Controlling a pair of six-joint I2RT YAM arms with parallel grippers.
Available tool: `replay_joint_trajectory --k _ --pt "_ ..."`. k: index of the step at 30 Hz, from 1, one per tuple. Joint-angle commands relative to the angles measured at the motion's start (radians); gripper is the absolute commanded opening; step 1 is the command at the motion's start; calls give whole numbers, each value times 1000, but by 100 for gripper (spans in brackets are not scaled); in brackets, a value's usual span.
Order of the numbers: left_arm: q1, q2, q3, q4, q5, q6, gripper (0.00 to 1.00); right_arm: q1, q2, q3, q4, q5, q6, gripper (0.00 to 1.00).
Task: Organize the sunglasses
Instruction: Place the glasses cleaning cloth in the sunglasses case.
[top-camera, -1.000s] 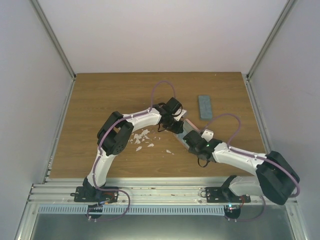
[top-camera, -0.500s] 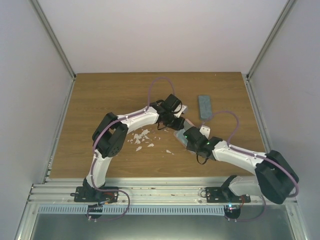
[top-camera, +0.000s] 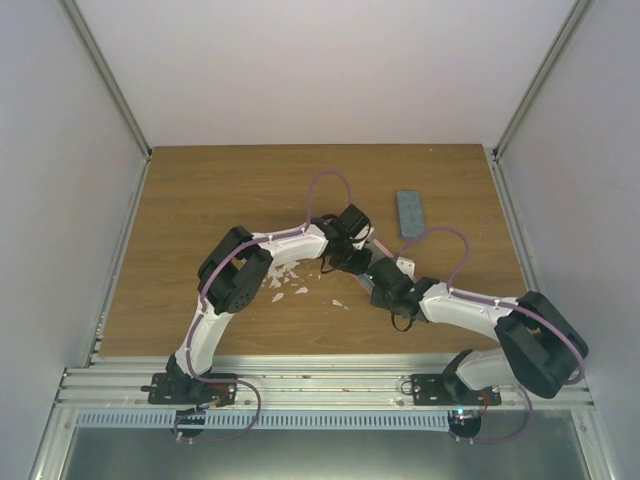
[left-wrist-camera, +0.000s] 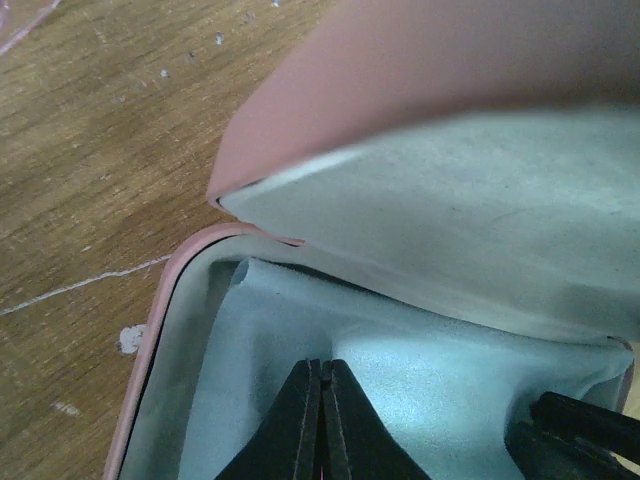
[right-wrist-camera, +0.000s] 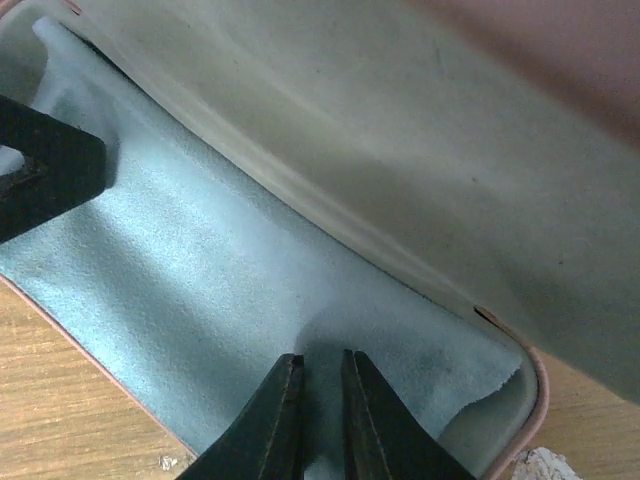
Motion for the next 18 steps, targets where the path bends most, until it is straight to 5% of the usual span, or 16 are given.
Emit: replay_joint_trajectory --k 1,18 --pt "-3 22 -7 -26 -125 -22 3 -9 -24 -51 -27 -38 14 12" --pt "23 -146 56 -63 -137 32 23 -14 -248 85 -234 20 -47 27"
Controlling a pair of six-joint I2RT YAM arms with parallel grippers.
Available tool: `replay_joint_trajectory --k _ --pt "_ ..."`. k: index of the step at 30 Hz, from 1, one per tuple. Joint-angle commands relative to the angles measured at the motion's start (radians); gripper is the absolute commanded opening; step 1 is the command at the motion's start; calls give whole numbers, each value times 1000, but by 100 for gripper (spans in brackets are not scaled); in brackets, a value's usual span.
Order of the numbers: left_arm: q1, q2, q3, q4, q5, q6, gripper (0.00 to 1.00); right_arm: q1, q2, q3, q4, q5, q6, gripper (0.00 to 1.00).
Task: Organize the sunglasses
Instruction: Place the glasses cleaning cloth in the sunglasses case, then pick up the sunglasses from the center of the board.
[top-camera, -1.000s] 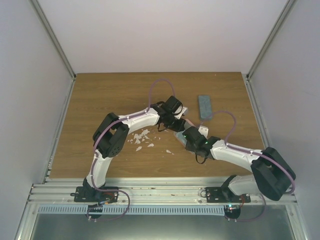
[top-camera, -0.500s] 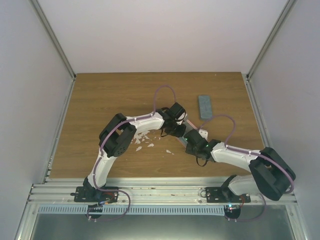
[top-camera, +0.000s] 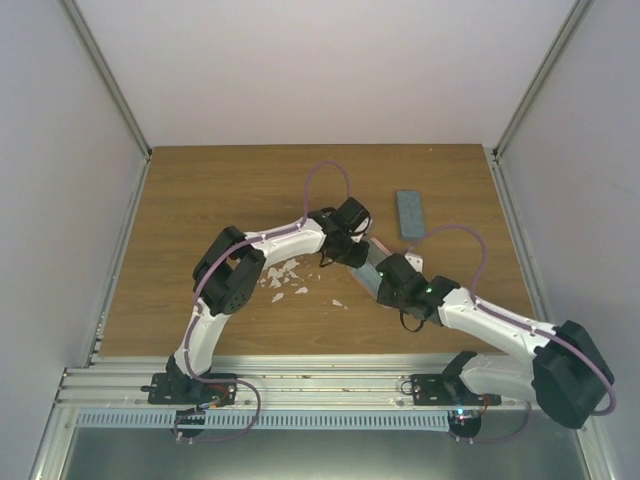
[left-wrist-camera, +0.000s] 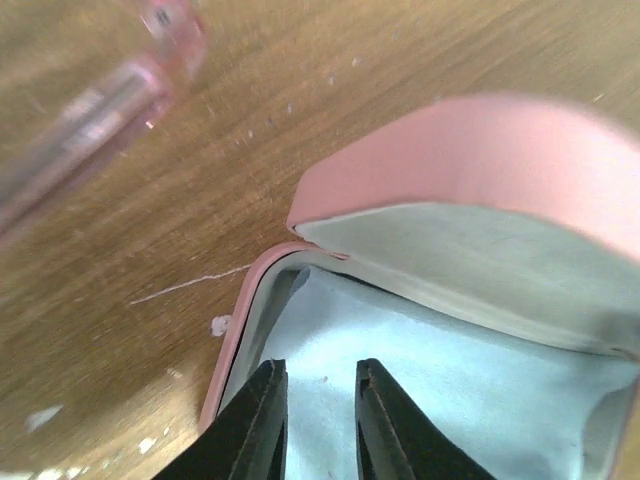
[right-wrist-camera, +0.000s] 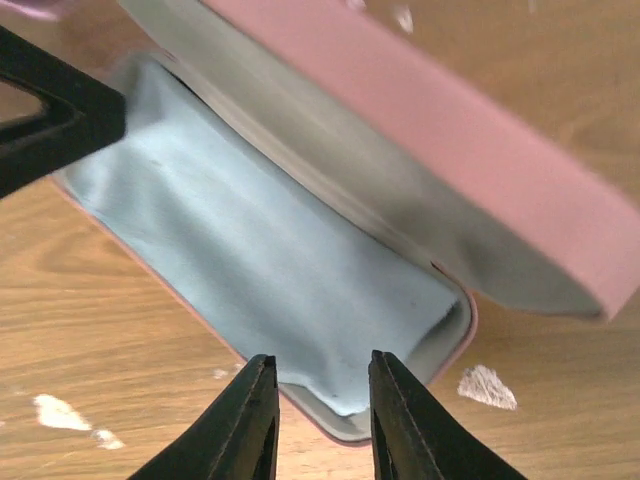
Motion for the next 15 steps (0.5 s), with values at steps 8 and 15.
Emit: replay_joint_trajectory --k 8,15 --pt "198 -339 -242 154 -74 -61 38 -21 -155 89 -62 71 -73 39" --pt "312 -283 -259 171 15 20 42 -22 -151 92 -47 41 -104 46"
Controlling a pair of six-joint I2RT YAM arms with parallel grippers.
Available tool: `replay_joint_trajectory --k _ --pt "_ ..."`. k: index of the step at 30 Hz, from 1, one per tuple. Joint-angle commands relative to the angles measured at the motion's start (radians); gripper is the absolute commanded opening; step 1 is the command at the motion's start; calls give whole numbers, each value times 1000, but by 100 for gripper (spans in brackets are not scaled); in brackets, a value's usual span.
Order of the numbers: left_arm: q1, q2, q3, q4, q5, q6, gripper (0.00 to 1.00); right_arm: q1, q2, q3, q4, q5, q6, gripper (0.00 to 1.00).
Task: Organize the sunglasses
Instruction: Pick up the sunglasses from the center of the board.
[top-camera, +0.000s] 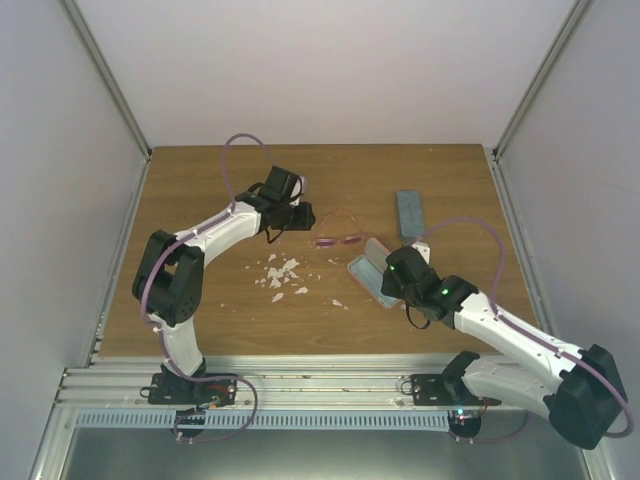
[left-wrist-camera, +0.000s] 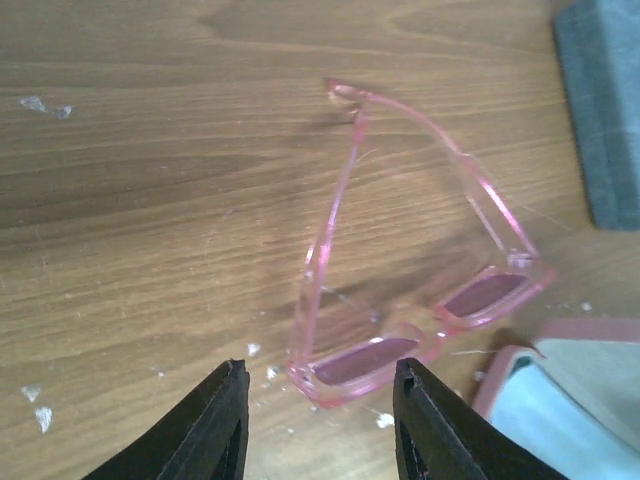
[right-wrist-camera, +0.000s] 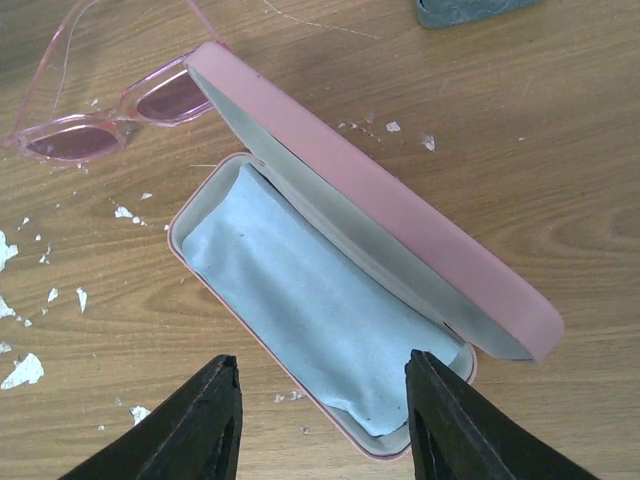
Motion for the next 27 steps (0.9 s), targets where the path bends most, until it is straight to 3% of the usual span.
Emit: replay_joint_trajectory --k 1,11,20,27 --pt "16 82 19 40 70 70 42 -10 0 19 4 -8 -38 47" --pt "18 230 125 40 120 171 36 -10 3 10 17 -38 -67 50" --pt "19 278 149 22 116 195 11 -10 45 17 90 -101 -128 50" --pt "19 299 151 16 106 213 14 -10 132 76 148 -156 -247 49"
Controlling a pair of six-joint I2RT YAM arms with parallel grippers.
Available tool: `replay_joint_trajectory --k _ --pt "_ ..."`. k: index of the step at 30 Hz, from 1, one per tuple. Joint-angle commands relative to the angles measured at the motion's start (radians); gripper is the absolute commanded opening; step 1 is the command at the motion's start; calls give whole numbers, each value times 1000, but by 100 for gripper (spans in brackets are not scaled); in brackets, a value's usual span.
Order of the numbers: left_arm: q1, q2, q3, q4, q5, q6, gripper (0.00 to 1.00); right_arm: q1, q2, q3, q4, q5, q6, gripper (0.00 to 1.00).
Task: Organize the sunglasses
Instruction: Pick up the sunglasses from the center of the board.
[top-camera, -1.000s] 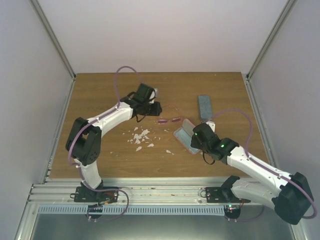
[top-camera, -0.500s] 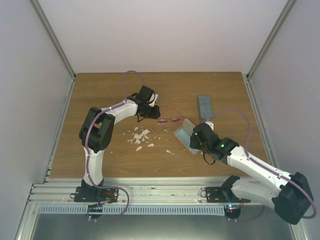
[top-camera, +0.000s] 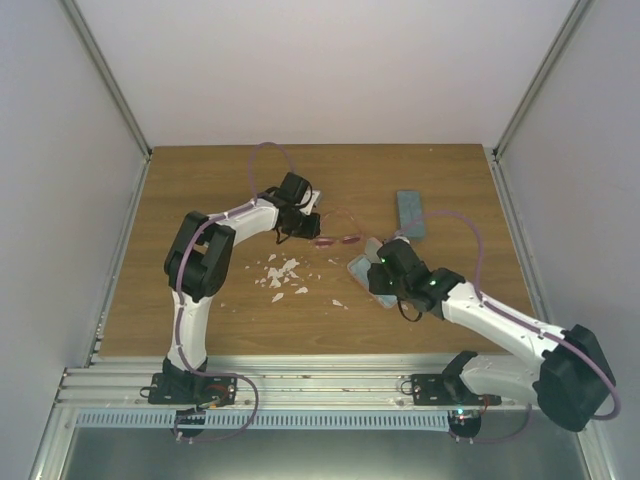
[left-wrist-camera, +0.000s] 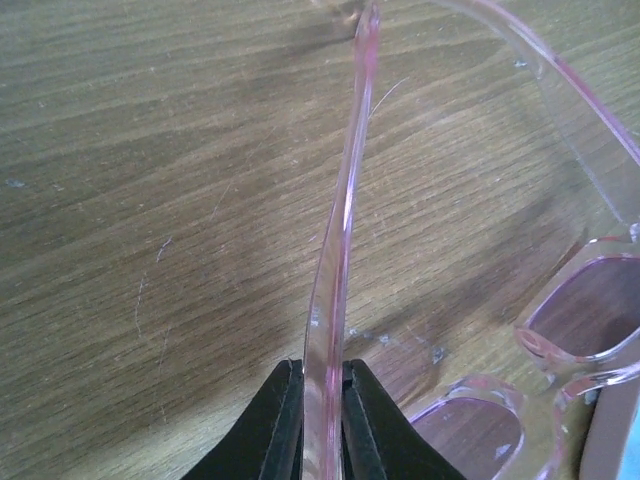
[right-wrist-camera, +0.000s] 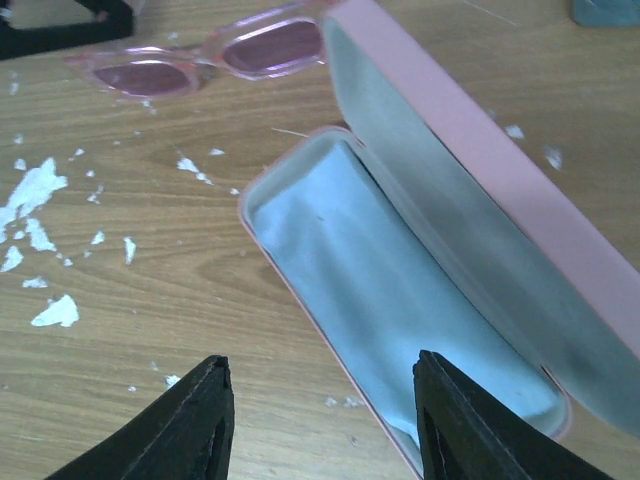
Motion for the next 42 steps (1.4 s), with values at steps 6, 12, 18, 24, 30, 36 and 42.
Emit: replay_joint_trajectory --k 6,12,18,24,30,36,42 --pt "-4 23 38 0 -8 36 0 -8 78 97 98 -55 -175 49" --pt "-8 -90 6 -80 -78 42 0 -8 119 153 220 -154 -437 51" --pt "-47 -313 -137 -174 -185 33 0 -5 176 247 315 -339 -864 53" --pt "-92 -519 -250 -265 -222 42 0 8 194 274 335 -465 -1254 53" --pt "-124 -639 -260 -337 -251 68 0 31 223 326 204 -487 -1483 54" --pt "-148 -648 -242 -372 -321 85 0 81 275 395 96 -457 -1568 40" --pt "-164 -623 -211 -397 -359 88 0 111 353 469 24 -359 -1594 32"
